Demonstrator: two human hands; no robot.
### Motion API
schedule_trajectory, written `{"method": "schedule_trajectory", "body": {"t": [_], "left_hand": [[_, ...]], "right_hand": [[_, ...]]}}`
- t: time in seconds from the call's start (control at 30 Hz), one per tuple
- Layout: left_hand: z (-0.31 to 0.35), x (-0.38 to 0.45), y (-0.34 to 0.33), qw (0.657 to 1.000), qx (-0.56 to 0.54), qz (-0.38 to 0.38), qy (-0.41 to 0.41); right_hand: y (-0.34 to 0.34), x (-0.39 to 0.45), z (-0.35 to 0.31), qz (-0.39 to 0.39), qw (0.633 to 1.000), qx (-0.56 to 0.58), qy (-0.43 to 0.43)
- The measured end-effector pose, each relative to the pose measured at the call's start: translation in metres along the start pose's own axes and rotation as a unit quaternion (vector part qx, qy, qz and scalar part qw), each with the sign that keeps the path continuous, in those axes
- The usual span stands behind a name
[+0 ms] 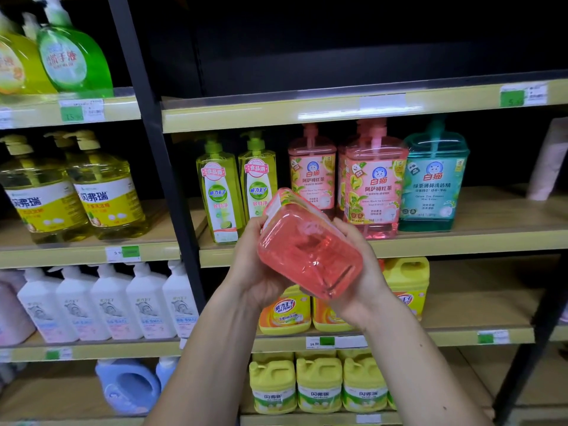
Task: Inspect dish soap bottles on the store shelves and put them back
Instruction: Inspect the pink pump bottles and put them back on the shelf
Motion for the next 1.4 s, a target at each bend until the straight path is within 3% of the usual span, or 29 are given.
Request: {"method": "schedule_trajectory", "body": {"t": [0.17,0.53,0.63,0.83,1.0,1.1,1.23,1.4], "left_hand": [[0.015,0.002,-0.017,0.997,-0.016,-0.059,-0.046],[0.015,0.008,-0.024,0.986,-0.104,-0.099,-0.083],[0.009,0.009,-0.018,0.982,-0.143,-0.104,-0.073],[0.005,-0.011,-0.039,0.971,-0.141,-0.191,-0.031],[-0.019,-0.011,-0.012,0.994,-0.085,-0.067,0.023],[-0.021,-0.016,-0.007,0.998,-0.052,-0.039,-0.001],[-0.024,-0.021,0.006,0.999,-0.010,0.015,-0.030],[-0.033,-0.030,0.025,0.995,0.028,0.078,-0.051]], "right_hand": [[-0.011,0.011,-0.036,0.016,0.999,-0.029,0.031],[-0.027,0.011,-0.076,0.109,0.989,-0.093,0.040],[-0.020,0.008,-0.079,0.151,0.980,-0.103,0.077],[-0.013,0.003,-0.083,0.134,0.966,-0.149,0.161],[-0.012,-0.006,-0.076,0.026,0.961,-0.190,0.198],[-0.018,-0.020,-0.069,-0.026,0.946,-0.230,0.228],[-0.017,-0.036,-0.058,-0.034,0.928,-0.275,0.250],[-0.025,-0.045,-0.038,-0.108,0.938,-0.247,0.219]]}}
Point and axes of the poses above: each hand's wrist, its own x-axis towards the middle knuckle, its own y-axis out of the back of the hand, z = x × y, the point moved 10 cm from there along x, towards the middle knuckle, and after that the axes turned 13 degrees about -z, right-handed, at the moved point
